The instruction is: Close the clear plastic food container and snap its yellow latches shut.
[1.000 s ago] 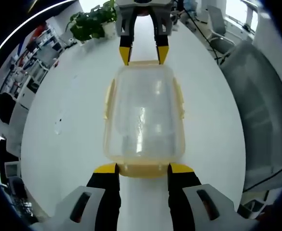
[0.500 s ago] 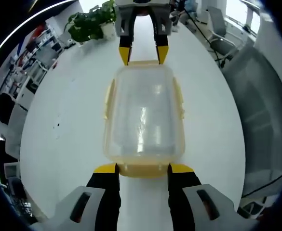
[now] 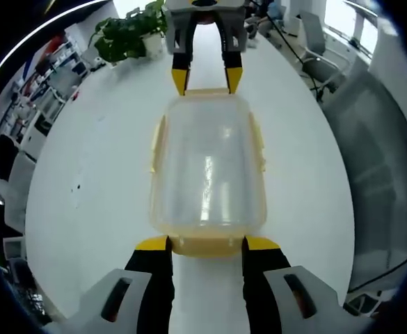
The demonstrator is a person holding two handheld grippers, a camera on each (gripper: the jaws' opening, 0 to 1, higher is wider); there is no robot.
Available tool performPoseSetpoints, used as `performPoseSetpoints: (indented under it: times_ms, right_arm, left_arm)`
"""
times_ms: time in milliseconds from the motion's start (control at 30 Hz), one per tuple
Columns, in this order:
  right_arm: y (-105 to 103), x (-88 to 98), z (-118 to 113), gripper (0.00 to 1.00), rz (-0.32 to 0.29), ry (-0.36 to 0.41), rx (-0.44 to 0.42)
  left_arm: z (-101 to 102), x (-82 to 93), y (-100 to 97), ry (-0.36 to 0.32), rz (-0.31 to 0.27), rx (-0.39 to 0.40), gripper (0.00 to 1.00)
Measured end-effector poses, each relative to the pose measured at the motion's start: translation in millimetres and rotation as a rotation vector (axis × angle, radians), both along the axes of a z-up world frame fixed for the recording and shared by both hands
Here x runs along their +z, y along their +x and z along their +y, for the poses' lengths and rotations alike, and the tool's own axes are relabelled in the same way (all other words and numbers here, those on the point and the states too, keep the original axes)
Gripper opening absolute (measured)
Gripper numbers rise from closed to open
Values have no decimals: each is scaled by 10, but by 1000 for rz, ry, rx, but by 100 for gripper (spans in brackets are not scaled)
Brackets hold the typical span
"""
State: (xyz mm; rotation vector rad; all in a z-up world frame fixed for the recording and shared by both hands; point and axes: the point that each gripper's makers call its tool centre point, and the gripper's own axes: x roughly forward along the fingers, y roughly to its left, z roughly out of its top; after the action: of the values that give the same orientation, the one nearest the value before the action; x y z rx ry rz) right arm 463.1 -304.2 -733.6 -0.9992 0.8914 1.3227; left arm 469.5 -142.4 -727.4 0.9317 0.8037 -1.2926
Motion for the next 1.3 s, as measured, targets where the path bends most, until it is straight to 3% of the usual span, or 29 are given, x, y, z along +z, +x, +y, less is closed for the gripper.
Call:
performPoseSetpoints:
  times_ms: [533, 1300]
  right_arm:
    - [-21, -117, -56, 35, 21, 2, -10]
    - [-7, -138, -45, 37, 26, 26, -12]
  left_arm:
    - [-55, -77, -9, 4, 15, -12, 36]
    - [-45, -143, -4, -11, 26, -19, 37]
